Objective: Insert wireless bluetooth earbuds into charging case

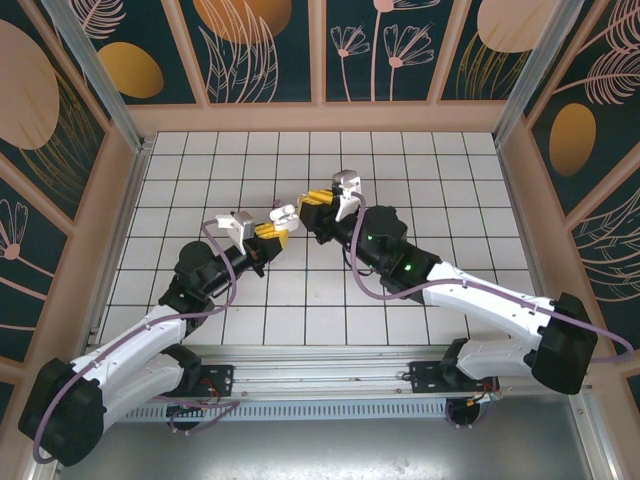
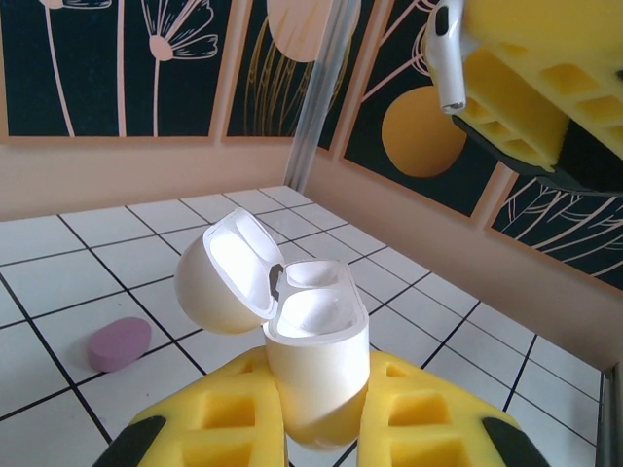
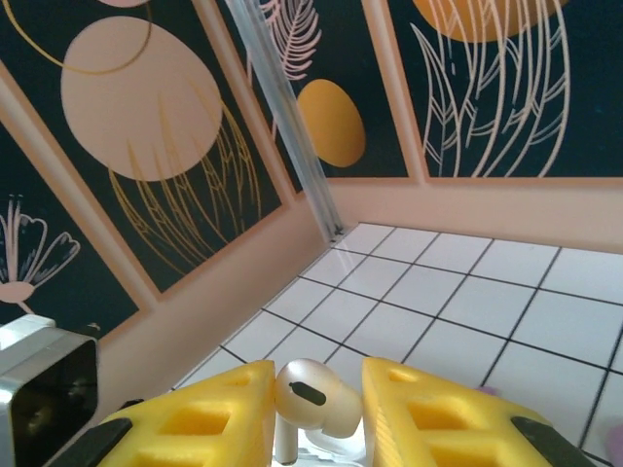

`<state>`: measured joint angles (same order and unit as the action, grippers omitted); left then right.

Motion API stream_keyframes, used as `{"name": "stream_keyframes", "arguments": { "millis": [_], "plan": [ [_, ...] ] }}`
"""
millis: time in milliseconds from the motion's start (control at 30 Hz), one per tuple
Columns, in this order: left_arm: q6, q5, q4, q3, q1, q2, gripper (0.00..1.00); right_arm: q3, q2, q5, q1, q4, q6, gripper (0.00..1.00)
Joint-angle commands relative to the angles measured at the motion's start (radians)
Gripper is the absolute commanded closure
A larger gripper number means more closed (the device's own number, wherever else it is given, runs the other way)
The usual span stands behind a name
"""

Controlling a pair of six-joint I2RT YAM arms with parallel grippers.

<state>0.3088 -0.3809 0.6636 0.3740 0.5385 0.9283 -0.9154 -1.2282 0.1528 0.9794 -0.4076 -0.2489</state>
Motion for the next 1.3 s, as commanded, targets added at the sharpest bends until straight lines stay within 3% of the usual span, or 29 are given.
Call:
{"name": "stream_keyframes", "arguments": {
  "millis": [0,1267],
  "plan": [
    [0.014,0.006,0.07,0.036,-0.001,0.0,1.0,0.011,-0.022,-0.048,0.01,-0.097,-0.017,0.72],
    [0.026,0.051,0.074,0.038,0.0,-0.023,1.0,-0.056,-0.165,-0.106,0.036,-0.133,-0.027,0.72]
  ]
}}
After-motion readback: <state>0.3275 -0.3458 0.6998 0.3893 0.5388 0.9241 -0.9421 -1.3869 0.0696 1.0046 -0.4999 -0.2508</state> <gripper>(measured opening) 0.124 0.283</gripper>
